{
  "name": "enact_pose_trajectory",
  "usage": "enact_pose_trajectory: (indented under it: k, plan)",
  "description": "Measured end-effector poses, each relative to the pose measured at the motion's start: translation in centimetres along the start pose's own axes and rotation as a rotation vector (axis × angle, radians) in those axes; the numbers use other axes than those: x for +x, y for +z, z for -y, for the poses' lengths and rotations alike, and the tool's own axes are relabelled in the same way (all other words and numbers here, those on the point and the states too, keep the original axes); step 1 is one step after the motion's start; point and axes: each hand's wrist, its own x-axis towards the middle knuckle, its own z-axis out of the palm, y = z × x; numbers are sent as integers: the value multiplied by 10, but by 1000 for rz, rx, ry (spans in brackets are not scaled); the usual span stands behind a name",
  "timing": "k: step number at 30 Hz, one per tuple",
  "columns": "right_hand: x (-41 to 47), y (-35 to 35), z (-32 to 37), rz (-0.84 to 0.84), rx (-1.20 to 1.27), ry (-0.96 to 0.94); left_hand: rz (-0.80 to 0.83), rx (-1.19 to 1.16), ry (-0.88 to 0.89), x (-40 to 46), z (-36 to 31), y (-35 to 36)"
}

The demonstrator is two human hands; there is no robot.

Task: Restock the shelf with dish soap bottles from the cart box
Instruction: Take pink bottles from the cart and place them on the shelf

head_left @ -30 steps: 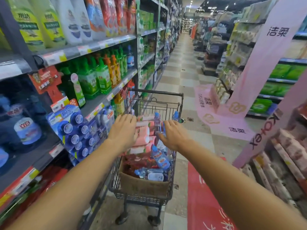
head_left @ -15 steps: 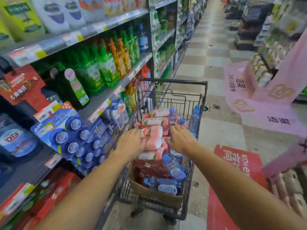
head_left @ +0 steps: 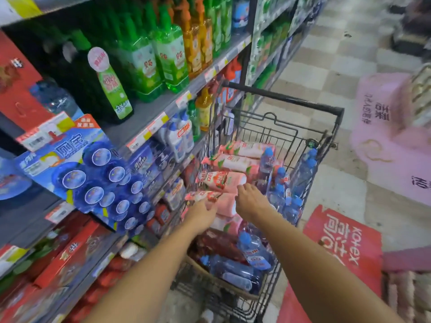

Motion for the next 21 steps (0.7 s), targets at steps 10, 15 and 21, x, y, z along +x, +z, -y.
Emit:
enact_pose_trajectory:
  k: [10, 15, 21]
  plan:
    - [104, -14, 17, 44, 37, 88, 110, -150, -118, 81, 22, 21]
    - [143, -6, 22, 113, 2, 116, 127, -468, -411, 116, 35, 25]
    - [172, 2, 15, 81, -58, 100, 106, -647, -563, 142, 23, 23]
